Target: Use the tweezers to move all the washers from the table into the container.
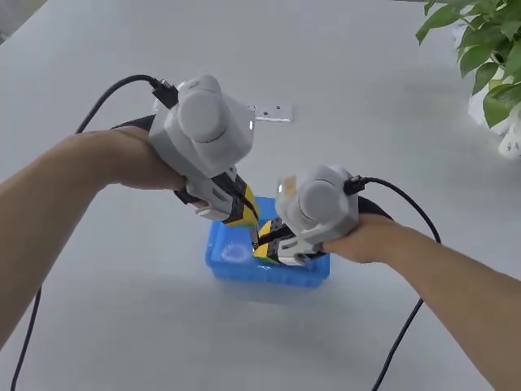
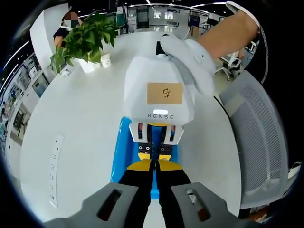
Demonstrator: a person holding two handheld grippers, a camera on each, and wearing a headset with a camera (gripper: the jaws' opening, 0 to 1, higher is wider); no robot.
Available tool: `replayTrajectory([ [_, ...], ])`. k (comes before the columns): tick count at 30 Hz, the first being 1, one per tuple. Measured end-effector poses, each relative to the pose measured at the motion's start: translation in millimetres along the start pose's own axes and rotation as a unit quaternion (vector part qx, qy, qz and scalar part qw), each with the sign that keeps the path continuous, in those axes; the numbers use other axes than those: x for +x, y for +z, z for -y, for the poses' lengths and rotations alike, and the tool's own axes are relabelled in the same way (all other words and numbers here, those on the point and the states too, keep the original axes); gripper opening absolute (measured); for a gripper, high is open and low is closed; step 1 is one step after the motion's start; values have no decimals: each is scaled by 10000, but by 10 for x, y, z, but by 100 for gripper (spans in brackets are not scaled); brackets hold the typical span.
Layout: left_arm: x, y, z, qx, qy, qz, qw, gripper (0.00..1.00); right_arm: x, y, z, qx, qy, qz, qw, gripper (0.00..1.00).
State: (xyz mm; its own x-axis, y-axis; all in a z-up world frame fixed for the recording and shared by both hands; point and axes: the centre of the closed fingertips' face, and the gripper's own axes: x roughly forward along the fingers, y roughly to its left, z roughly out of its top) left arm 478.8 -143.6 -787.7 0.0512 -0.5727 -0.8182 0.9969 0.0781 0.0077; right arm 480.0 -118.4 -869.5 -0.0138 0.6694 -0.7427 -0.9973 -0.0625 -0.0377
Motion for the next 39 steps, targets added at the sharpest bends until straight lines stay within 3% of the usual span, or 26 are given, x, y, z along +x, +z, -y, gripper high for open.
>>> replayTrajectory([
  [25, 23, -22, 23, 25, 11, -66, 10000, 6, 9, -40, -29, -26, 41, -81, 10000, 11],
  [39, -132, 89, 66, 92, 68, -38, 9999, 6, -134, 65, -42, -74, -53, 67, 9999, 11],
])
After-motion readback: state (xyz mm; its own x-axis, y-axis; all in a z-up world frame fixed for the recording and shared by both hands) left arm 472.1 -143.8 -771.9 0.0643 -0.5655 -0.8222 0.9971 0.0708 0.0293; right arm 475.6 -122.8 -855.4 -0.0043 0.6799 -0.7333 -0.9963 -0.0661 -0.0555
